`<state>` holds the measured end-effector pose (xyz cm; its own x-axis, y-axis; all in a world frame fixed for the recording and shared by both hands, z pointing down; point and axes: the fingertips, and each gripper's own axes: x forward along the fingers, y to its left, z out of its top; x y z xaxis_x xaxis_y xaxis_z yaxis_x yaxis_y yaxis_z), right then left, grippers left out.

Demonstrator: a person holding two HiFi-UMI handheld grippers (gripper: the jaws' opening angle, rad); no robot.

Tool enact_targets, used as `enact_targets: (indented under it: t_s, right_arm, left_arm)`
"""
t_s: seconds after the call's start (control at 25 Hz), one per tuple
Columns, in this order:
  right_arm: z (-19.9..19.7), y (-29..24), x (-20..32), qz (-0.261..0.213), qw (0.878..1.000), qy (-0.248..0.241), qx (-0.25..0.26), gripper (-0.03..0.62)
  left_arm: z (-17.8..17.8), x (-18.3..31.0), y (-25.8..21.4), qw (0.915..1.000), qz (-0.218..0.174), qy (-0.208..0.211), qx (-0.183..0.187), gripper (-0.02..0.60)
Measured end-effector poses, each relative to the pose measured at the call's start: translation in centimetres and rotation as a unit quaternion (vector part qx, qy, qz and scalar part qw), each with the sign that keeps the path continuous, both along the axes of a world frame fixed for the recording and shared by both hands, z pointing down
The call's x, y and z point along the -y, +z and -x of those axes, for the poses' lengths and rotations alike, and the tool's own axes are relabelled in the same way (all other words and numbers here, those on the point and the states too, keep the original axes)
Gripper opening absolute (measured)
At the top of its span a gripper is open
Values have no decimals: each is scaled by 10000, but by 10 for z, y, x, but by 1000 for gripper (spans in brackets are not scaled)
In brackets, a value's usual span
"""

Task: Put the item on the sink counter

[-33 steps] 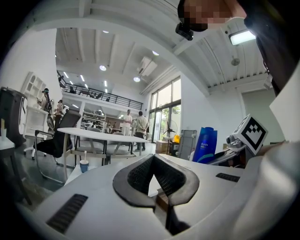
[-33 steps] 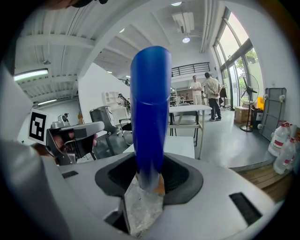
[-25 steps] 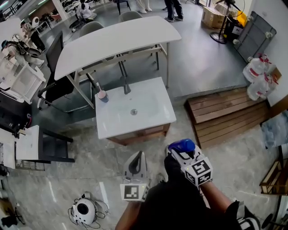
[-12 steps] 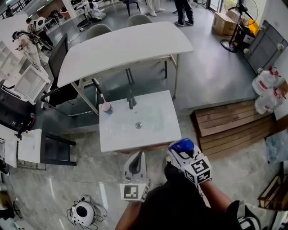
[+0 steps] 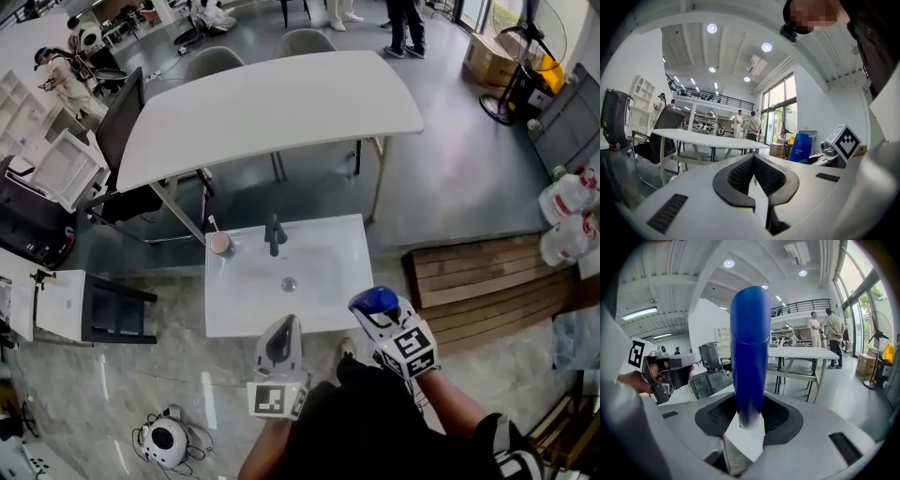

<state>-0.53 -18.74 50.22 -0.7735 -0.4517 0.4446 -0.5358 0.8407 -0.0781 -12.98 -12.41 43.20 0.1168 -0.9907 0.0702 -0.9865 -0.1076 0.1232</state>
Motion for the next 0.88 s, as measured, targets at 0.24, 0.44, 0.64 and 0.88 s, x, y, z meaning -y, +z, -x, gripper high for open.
enact_targets:
  t_s: [0.24, 0.44, 0.64, 0.88]
  right_arm:
    - [11, -3, 49, -219, 9987, -437, -126, 164]
    - [22, -3, 82, -324, 9971, -653, -205, 164]
    - [39, 0, 105, -453, 9935, -986, -343, 164]
    - [60, 5, 132, -633, 9882, -1301, -496, 164]
  left_arm:
    - [10, 32, 4, 9997, 116, -167, 126, 15]
    - [16, 52, 5, 9997, 134, -172, 129, 15]
    - [25, 70, 2, 9998, 106, -118, -87, 15]
    - [35, 94, 3, 9997, 144, 50, -212, 15]
